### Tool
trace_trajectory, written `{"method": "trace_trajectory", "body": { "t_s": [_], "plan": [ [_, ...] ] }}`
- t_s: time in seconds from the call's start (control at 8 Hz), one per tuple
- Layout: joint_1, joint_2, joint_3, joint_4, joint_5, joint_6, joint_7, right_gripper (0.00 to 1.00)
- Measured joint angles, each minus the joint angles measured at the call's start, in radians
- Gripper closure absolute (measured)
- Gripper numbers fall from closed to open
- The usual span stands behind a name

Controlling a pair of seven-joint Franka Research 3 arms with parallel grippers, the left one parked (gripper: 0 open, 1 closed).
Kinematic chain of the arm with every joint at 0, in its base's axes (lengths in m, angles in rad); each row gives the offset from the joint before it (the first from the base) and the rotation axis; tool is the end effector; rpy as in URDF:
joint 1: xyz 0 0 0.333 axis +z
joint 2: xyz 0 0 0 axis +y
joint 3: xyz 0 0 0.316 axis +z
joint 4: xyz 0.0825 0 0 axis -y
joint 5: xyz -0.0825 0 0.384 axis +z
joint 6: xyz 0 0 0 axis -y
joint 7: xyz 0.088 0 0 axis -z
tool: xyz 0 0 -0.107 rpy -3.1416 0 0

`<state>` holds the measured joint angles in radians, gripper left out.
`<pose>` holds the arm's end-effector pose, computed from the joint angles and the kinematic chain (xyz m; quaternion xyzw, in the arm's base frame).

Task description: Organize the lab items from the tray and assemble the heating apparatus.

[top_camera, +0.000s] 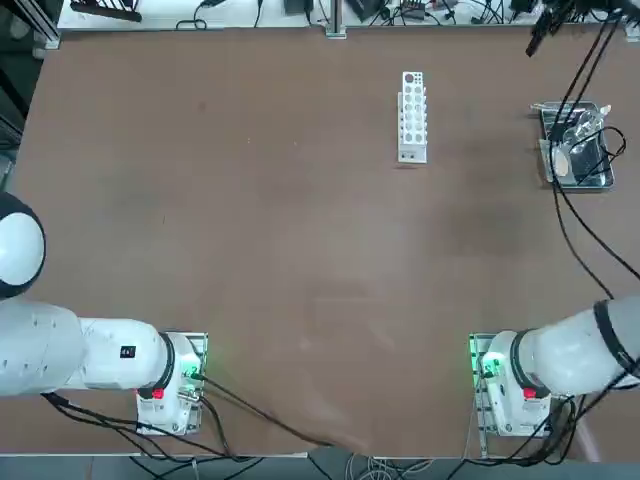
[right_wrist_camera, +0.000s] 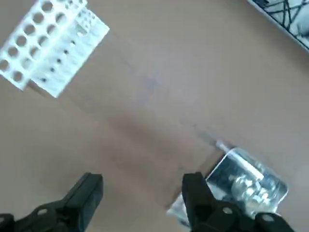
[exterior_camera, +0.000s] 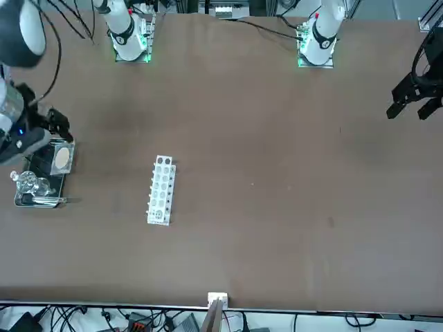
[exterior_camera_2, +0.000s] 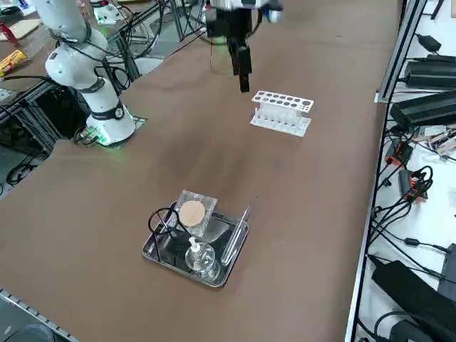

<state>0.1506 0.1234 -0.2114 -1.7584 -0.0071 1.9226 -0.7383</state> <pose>0.6026 -0.0320 0.4958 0.9421 0.3343 0.0137 0.0234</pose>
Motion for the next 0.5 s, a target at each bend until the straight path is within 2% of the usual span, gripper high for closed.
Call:
{"method": "trace_trajectory", "body": {
  "t_s": [0.5],
  "plan": [
    [-0.096, 0.125, -0.001, -0.041, 0.032, 0.138, -0.364, 0.00]
  ]
}}
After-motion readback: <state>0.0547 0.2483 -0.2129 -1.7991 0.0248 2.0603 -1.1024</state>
